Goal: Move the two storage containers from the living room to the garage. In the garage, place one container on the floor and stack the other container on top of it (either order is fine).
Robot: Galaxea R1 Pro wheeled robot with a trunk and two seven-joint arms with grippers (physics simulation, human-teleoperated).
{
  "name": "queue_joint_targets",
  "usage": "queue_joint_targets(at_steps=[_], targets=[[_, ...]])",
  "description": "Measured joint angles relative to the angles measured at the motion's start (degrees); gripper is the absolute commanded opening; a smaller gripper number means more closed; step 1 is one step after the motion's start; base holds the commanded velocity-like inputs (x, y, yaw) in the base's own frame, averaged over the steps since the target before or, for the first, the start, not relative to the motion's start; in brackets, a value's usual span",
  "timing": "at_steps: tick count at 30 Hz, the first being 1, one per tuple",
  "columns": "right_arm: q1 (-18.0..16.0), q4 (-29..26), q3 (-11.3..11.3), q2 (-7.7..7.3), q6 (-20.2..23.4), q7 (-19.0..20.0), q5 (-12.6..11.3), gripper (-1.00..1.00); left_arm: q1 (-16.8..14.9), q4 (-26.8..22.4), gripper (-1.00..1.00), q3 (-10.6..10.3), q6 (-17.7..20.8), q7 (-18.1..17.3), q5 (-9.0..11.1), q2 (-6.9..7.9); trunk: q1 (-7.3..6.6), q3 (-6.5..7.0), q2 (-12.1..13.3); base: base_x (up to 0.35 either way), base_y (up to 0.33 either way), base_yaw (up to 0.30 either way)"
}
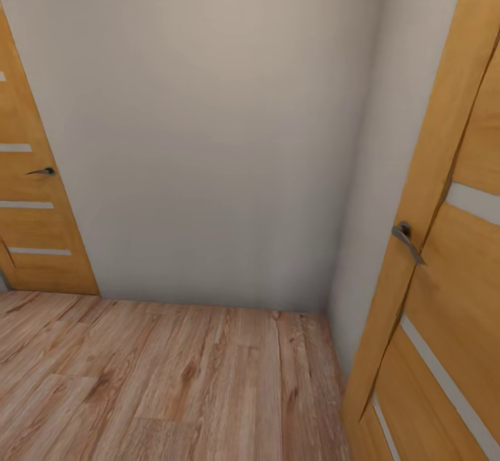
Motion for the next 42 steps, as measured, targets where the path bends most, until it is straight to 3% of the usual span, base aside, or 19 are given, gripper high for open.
queue_joint_targets(at_steps=[19, 27, 42], targets=[[0.0, 0.0, 0.05, 0.09, 0.18, 0.0, 0.02, 1.0, 0.0, 0.02, 1.0, 0.0, 0.0, 0.0, 0.08, 0.0, 0.0, 0.0, 0.0, 0.304, 0.0, 0.001], [0.0, 0.0, 0.05, 0.09, 0.18, 0.0, 0.05, 1.0, 0.0, 0.01, 1.0, 0.0, -0.01, 0.0, 0.1, 0.0, 0.0, 0.0, 0.0, 0.304, 0.0, 0.244], [0.0, 0.0, 0.02, 0.09, 0.04, 0.0, -0.01, 1.0, 0.0, 0.01, 1.0, 0.0, -0.01, 0.0, 0.1, 0.0, 0.0, 0.0, 0.0, 0.304, 0.0, 0.064]])
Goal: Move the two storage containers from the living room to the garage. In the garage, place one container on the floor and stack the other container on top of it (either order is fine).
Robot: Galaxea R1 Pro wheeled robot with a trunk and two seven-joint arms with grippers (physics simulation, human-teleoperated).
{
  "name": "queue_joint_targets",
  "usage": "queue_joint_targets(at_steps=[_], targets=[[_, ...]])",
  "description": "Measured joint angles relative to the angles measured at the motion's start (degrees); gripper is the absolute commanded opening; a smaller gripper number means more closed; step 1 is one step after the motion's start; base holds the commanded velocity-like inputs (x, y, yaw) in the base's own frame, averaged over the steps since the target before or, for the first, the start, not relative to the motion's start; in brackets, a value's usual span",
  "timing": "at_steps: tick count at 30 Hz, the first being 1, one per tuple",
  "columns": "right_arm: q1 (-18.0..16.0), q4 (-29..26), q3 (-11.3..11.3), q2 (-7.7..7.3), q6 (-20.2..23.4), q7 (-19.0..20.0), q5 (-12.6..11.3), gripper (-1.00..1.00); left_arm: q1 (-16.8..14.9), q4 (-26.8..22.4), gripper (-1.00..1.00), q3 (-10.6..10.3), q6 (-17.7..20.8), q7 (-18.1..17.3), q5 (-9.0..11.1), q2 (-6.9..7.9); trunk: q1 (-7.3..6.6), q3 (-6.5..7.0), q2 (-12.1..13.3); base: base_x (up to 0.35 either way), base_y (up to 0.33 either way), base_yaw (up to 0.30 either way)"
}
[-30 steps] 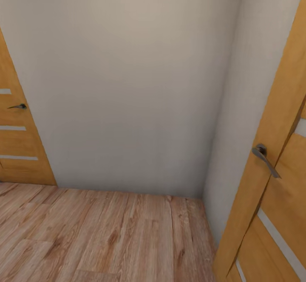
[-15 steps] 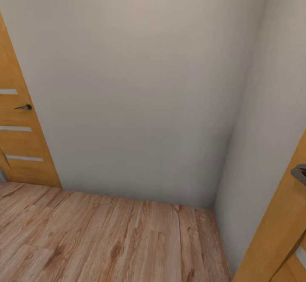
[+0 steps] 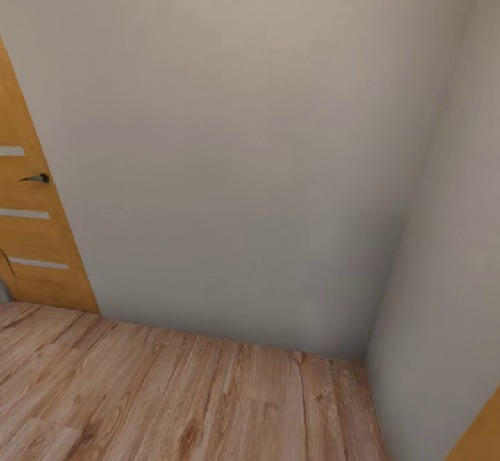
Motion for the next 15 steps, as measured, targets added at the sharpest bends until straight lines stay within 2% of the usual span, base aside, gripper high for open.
queue_joint_targets(at_steps=[6, 11, 15], targets=[[0.0, 0.0, 0.02, -0.01, 0.04, 0.0, 0.03, 1.0, 0.0, -0.01, 1.0, 0.0, 0.01, 0.0, -0.08, 0.0, 0.01, 0.0, 0.0, 0.255, 0.0, 0.051], [0.0, 0.0, 0.01, 0.03, 0.01, 0.0, 0.02, 1.0, 0.0, -0.01, 1.0, 0.06, -0.03, 0.06, -0.08, 0.0, 0.03, 0.0, 0.01, 0.034, 0.0, 0.04], [0.0, 0.0, 0.03, 0.13, -0.1, 0.0, 0.03, 1.0, 0.0, -0.01, 1.0, 0.06, -0.05, 0.08, -0.09, 0.0, 0.03, 0.0, 0.0, 0.004, 0.0, 0.219]])
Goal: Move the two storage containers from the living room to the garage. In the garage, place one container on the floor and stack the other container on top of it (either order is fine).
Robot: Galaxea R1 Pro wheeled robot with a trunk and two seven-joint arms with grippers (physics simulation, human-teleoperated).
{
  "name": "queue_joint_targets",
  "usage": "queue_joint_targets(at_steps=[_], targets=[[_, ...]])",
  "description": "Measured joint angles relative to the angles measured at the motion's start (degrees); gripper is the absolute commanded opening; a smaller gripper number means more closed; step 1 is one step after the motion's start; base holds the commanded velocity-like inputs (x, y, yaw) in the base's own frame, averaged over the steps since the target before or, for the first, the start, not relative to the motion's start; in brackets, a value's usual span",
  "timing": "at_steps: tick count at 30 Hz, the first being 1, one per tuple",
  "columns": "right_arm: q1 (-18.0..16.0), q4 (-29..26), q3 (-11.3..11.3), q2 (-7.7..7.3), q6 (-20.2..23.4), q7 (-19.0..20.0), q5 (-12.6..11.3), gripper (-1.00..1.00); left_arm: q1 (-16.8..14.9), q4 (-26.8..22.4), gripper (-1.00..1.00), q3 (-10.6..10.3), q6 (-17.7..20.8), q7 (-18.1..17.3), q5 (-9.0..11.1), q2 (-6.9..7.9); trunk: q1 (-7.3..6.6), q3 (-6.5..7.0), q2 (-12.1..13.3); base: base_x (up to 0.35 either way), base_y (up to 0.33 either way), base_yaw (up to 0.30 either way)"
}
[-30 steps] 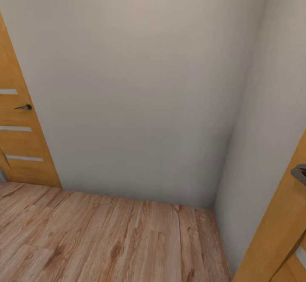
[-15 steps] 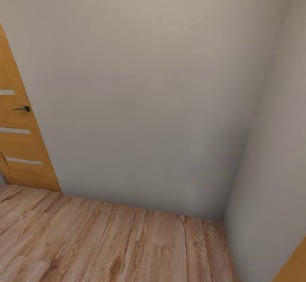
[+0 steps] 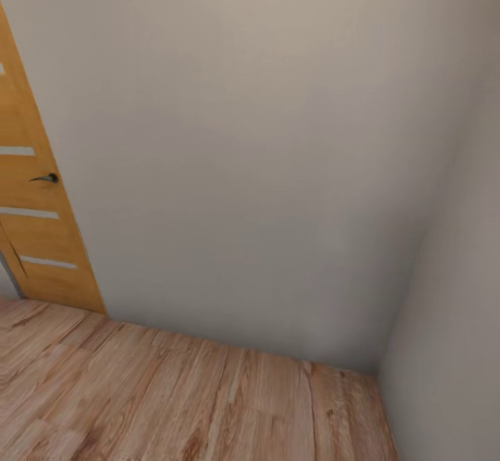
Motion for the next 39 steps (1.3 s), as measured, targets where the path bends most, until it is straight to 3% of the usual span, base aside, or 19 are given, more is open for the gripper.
queue_joint_targets(at_steps=[9, 25, 39], targets=[[0.0, 0.0, 0.0, 0.01, 0.02, 0.0, 0.01, 1.0, 0.0, 0.03, 1.0, 0.0, 0.04, -0.01, 0.02, 0.02, 0.0, 0.0, 0.0, 0.022, 0.0, 0.265], [0.0, 0.0, 0.01, 0.03, 0.06, 0.0, 0.02, 1.0, 0.0, 0.01, 1.0, -0.06, 0.05, -0.39, 0.06, 0.09, -0.02, 0.0, 0.0, 0.275, 0.0, 0.269], [0.0, 0.0, 0.01, 0.23, 0.06, 0.0, 0.02, 1.0, 0.0, 0.0, 1.0, -0.03, 0.05, -0.36, 0.06, 0.09, 0.0, 0.0, 0.0, 0.013, 0.0, 0.269]])
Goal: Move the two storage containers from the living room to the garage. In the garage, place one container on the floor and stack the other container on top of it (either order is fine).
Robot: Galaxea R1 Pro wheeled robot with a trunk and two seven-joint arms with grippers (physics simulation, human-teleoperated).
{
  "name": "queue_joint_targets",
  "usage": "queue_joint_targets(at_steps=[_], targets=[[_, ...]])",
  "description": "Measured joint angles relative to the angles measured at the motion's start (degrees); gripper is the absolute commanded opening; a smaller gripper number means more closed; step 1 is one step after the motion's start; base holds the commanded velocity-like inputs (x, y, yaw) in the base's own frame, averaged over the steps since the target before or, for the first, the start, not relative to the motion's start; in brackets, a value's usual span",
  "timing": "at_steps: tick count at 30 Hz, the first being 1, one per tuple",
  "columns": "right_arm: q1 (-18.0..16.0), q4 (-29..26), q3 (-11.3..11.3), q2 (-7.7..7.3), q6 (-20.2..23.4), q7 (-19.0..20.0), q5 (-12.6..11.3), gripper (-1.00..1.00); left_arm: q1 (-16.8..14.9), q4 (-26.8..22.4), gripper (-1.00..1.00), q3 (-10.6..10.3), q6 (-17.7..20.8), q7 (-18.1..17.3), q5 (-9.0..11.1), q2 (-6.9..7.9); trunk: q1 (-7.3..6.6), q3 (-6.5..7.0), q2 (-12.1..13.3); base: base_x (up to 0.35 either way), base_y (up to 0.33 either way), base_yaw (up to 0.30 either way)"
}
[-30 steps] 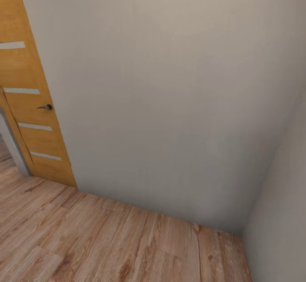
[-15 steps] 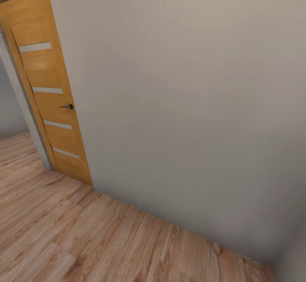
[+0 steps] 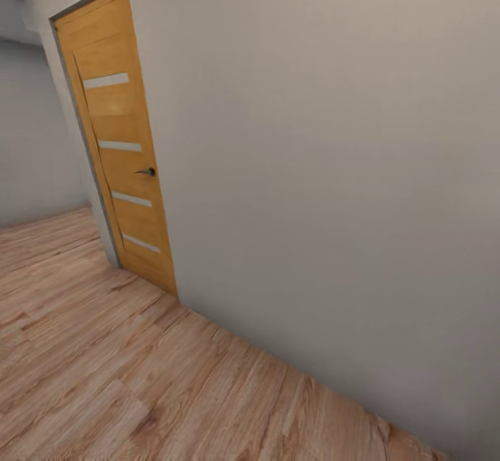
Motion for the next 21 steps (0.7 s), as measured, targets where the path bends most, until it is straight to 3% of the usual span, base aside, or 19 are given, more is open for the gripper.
queue_joint_targets(at_steps=[12, 21], targets=[[0.0, 0.0, -0.01, -0.11, 0.0, 0.0, 0.0, 1.0, 0.0, 0.0, 1.0, 0.04, 0.0, 0.04, 0.01, 0.0, 0.0, 0.0, 0.0, 0.0, 0.0, 0.26], [0.0, 0.0, -0.03, -0.05, -0.17, 0.0, -0.05, 1.0, 0.0, 0.0, 1.0, 0.04, 0.01, 0.05, 0.02, -0.02, 0.0, 0.2, 0.0, 0.0, 0.0, 0.035]])
